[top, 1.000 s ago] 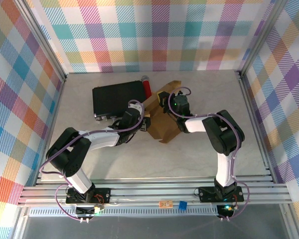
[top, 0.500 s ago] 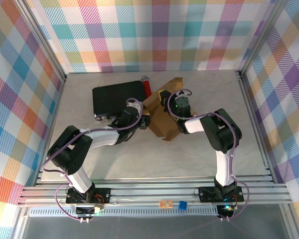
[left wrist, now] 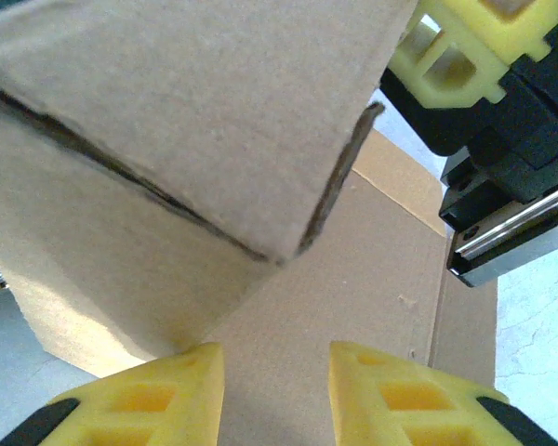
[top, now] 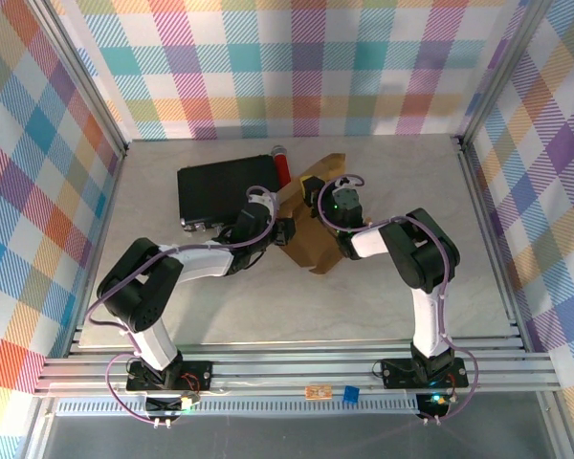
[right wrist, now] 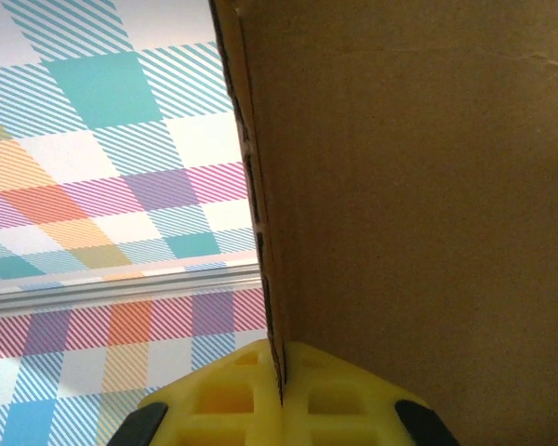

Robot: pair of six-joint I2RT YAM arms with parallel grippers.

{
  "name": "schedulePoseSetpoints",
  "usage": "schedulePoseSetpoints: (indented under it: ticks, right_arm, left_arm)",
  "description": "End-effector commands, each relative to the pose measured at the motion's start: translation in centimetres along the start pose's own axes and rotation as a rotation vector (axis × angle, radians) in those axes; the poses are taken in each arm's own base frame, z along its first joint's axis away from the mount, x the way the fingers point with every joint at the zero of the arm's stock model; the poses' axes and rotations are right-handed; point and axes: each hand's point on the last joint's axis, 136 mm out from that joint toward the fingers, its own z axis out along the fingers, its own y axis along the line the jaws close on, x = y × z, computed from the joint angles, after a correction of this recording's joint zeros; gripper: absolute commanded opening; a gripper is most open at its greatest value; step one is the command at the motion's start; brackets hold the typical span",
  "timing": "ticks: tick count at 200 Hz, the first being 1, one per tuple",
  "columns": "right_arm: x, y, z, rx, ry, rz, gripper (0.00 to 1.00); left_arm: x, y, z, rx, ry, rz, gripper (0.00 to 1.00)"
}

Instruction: Fold the paper box

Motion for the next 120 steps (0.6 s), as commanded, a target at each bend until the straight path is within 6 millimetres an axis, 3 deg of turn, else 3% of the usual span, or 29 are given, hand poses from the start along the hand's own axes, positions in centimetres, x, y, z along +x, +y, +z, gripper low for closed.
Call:
schedulePoseSetpoints:
  ticks: [1,82,120]
  right_arm:
    - [1.3,0.0,0.3,-0.011,0.05,0.021,0.0]
    - [1.4,0.1,0.5,0.0,0.047,0.044,0.0]
    - [1.4,0.1,0.5,0.005,0.047,0.053,0.0]
  left_arm:
    - [-3.1,-1.0,0.5,0.02,-0.094,0.002,0.32]
    - [-2.7,2.2,1.6,-0.161,-0.109,0.04,0.21]
    - [-2.8,2.8,2.3,-0.235,-0.117,0.054,0.05]
